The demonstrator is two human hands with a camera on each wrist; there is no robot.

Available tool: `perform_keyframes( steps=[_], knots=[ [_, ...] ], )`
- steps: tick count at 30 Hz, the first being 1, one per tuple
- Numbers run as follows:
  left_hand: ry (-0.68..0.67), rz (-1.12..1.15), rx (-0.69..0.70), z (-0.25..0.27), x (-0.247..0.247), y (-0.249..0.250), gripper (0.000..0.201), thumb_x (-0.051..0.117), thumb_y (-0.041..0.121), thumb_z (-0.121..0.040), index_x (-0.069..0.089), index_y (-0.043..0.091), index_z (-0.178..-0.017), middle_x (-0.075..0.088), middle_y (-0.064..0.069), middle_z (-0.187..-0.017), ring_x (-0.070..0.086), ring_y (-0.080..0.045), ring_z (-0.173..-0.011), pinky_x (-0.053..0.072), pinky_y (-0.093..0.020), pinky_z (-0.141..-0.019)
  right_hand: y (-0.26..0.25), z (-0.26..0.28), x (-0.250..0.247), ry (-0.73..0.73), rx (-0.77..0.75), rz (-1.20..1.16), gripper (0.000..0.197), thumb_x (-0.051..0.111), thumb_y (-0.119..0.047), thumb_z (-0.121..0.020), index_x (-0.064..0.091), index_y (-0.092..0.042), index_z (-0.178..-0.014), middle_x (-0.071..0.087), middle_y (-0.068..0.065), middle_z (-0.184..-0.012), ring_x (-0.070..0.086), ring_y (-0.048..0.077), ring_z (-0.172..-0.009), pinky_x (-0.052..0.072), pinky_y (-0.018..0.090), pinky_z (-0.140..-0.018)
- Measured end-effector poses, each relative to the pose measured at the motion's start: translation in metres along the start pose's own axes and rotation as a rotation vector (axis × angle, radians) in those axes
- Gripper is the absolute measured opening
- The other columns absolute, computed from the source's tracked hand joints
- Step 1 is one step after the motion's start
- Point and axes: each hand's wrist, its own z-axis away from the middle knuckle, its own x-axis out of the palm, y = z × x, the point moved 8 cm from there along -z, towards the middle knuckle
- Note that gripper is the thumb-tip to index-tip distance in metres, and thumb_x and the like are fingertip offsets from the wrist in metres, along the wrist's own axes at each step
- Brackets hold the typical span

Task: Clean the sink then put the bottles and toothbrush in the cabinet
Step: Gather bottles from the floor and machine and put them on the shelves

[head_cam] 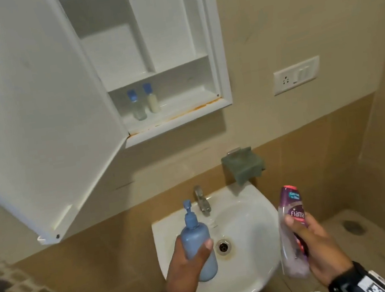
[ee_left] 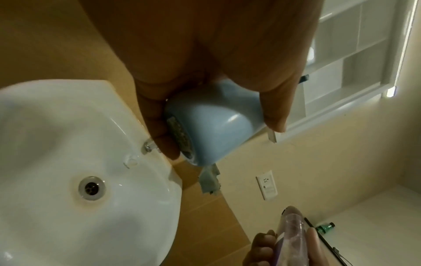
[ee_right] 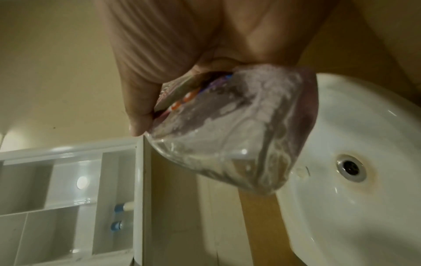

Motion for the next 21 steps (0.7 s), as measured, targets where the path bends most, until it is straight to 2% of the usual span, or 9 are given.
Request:
perform_keyframes(
  steps=[2,5,9,11,14,16,18,21],
  knots=[
    [0.009,0.006,0.026,-0.012,0.006,0.008,0.043,0.074,0.036,-0.083,0.054,0.034,-0.121,0.069,0.0,-0.114,0.068,-0.014,-0.105,0.053,-0.027,-0.086,-0.015,-0.007,-0.006,0.004,-0.006,0.006,0.049,0.07,-0.024,-0.08,0.06,-0.017,-0.127,0.071,0.018,-0.117,0.069,0.036,-0.103,0.055,0.044,-0.087],
    [0.044,0.039,-0.002,-0.031,0.011,-0.001,0.042,0.074,0.036,-0.086,0.053,0.035,-0.122,0.068,0.003,-0.114,0.068,-0.012,-0.103,0.054,-0.027,-0.084,-0.023,-0.02,-0.015,0.01,0.0,0.054,0.05,0.073,-0.028,-0.078,0.06,-0.018,-0.125,0.072,0.015,-0.112,0.069,0.034,-0.101,0.056,0.045,-0.082],
    [0.057,0.038,-0.037,-0.056,0.018,-0.024,0.048,0.077,0.041,-0.082,0.054,0.032,-0.124,0.067,-0.001,-0.117,0.068,-0.015,-0.104,0.054,-0.028,-0.082,-0.019,-0.049,-0.015,0.008,0.023,0.109,0.053,0.077,-0.031,-0.075,0.061,-0.02,-0.125,0.072,0.014,-0.114,0.069,0.035,-0.105,0.055,0.049,-0.089],
    [0.067,0.033,-0.057,-0.07,0.019,-0.038,0.05,0.079,0.043,-0.08,0.053,0.035,-0.123,0.067,0.003,-0.118,0.066,-0.013,-0.106,0.052,-0.027,-0.083,-0.014,-0.071,-0.009,0.01,0.032,0.142,0.059,0.081,-0.034,-0.071,0.062,-0.02,-0.125,0.072,0.014,-0.115,0.07,0.032,-0.104,0.055,0.047,-0.088],
    [0.091,0.001,-0.082,-0.089,0.012,-0.06,0.063,0.08,0.058,-0.069,0.054,0.038,-0.123,0.065,0.007,-0.119,0.065,-0.01,-0.106,0.052,-0.028,-0.085,-0.001,-0.103,0.004,0.01,0.049,0.204,0.079,0.091,-0.046,-0.055,0.063,-0.02,-0.124,0.074,0.011,-0.11,0.07,0.029,-0.101,0.056,0.041,-0.082],
    [0.103,-0.034,-0.115,-0.1,0.004,-0.081,0.072,0.08,0.065,-0.065,0.053,0.038,-0.126,0.062,0.007,-0.123,0.063,-0.012,-0.109,0.053,-0.033,-0.09,0.012,-0.123,0.015,-0.009,0.076,0.26,0.077,0.088,-0.047,-0.056,0.062,-0.019,-0.122,0.074,0.01,-0.109,0.071,0.028,-0.1,0.055,0.041,-0.083],
    [0.101,-0.056,-0.145,-0.106,-0.003,-0.099,0.071,0.08,0.061,-0.068,0.052,0.035,-0.128,0.061,0.006,-0.123,0.062,-0.012,-0.11,0.051,-0.03,-0.087,0.025,-0.138,0.025,-0.04,0.096,0.312,0.077,0.088,-0.049,-0.055,0.061,-0.02,-0.121,0.075,0.01,-0.109,0.072,0.027,-0.097,0.056,0.042,-0.084],
    [0.125,-0.056,-0.176,-0.116,-0.018,-0.123,0.07,0.08,0.058,-0.07,0.052,0.034,-0.13,0.064,0.008,-0.12,0.062,-0.011,-0.109,0.05,-0.026,-0.084,0.045,-0.163,0.043,-0.066,0.113,0.407,0.096,0.092,-0.061,-0.041,0.06,-0.019,-0.122,0.074,0.011,-0.109,0.073,0.029,-0.098,0.057,0.046,-0.087]
  ],
)
